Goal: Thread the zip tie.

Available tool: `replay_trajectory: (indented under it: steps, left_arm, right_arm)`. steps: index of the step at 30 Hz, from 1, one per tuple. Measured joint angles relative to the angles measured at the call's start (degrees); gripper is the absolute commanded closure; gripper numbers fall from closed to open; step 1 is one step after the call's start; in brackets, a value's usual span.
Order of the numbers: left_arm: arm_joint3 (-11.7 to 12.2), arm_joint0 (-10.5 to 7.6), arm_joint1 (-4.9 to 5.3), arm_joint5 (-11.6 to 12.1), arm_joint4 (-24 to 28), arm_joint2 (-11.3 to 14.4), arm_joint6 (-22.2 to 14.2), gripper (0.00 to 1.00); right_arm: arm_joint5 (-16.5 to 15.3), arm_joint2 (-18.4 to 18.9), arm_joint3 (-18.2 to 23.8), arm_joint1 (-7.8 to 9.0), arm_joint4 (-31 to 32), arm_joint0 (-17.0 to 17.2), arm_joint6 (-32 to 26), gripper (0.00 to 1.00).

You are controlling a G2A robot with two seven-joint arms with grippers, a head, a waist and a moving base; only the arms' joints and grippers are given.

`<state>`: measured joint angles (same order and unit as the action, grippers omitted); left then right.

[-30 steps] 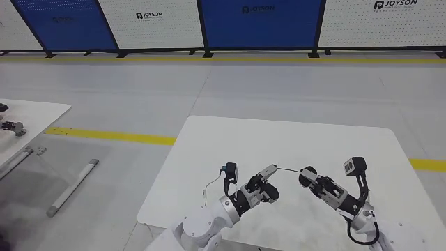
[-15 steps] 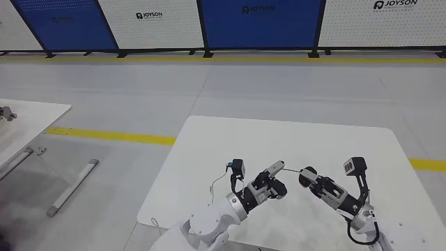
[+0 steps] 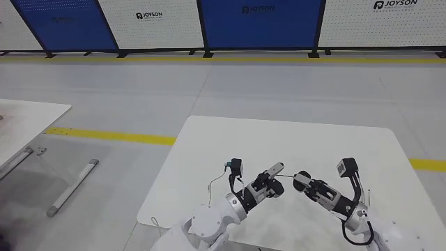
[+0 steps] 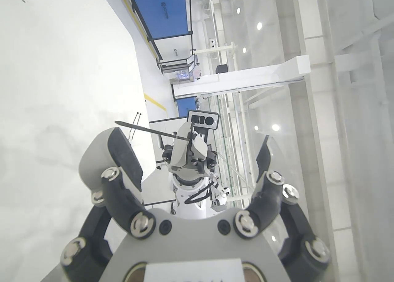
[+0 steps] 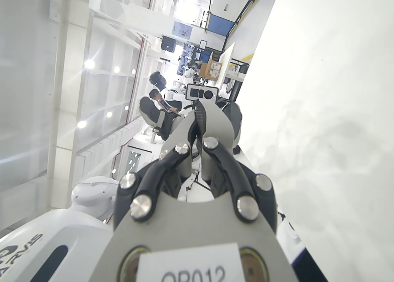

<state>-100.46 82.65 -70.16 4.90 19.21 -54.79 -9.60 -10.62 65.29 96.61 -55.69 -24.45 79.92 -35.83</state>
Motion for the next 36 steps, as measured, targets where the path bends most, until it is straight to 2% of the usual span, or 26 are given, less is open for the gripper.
replay_trajectory:
  steps: [4, 8, 9, 10, 11, 13, 14, 15, 16, 19, 30, 31, 34, 36]
  left_arm:
    - [-0.06, 0.01, -0.02, 0.17, 0.08, 0.05, 0.04, 0.00]
    - [0.32, -0.01, -0.19, 2.07, -0.10, 0.48, 0.10, 0.00]
    - [0.50, -0.03, -0.22, 2.50, -0.10, 0.53, 0.05, 0.29]
    - [0.73, -0.06, -0.25, 2.93, -0.09, 0.57, 0.00, 0.43]
    - [0.87, -0.06, -0.27, 3.08, -0.01, 0.58, -0.04, 0.44]
    - [1.02, 0.00, -0.30, 2.87, 0.35, 0.54, -0.13, 0.75]
    - [1.04, 0.03, -0.29, 2.69, 0.32, 0.51, -0.17, 0.73]
    - [1.04, 0.08, -0.28, 2.59, 0.14, 0.47, -0.21, 0.79]
    - [1.04, 0.18, -0.26, 2.58, -0.10, 0.42, -0.24, 0.91]
    - [1.08, 0.38, -0.24, 2.74, -0.31, 0.27, -0.24, 1.00]
    - [1.17, 0.57, -0.22, 3.62, -0.65, -0.12, -1.16, 1.00]
    - [1.20, 0.58, -0.22, 3.73, -0.67, -0.14, -1.30, 0.95]
    - [1.25, 0.59, -0.23, 3.84, -0.82, -0.12, -1.45, 0.96]
    - [1.29, 0.54, -0.26, 3.85, -0.96, -0.06, -1.45, 0.93]
  right_arm:
    - [-0.02, -0.01, 0.00, 0.00, -0.03, 0.00, -0.03, 1.00]
    - [-0.03, -0.01, 0.00, 0.00, -0.03, 0.00, -0.03, 1.00]
    - [-0.03, -0.01, 0.00, 0.00, -0.03, 0.00, -0.03, 1.00]
    - [-0.03, -0.01, 0.00, 0.00, -0.03, 0.00, -0.03, 1.00]
    - [-0.03, -0.01, 0.00, 0.00, -0.03, 0.00, -0.03, 1.00]
    - [-0.03, -0.01, 0.00, 0.00, -0.03, 0.00, -0.03, 1.00]
    - [-0.03, -0.01, 0.00, 0.00, -0.03, 0.00, -0.03, 1.00]
    - [-0.03, -0.01, 0.00, 0.00, -0.03, 0.00, -0.03, 1.00]
    - [-0.03, -0.01, 0.00, 0.00, -0.03, 0.00, -0.03, 1.00]
    - [-0.03, -0.01, 0.00, 0.00, -0.03, 0.00, -0.03, 1.00]
    - [-0.03, -0.01, 0.00, 0.00, -0.03, 0.00, -0.03, 1.00]
    - [-0.03, -0.01, 0.00, 0.00, -0.03, 0.00, -0.03, 1.00]
    - [-0.03, -0.01, 0.00, 0.00, -0.03, 0.00, -0.03, 1.00]
    - [-0.03, -0.01, 0.00, 0.00, -0.03, 0.00, -0.03, 1.00]
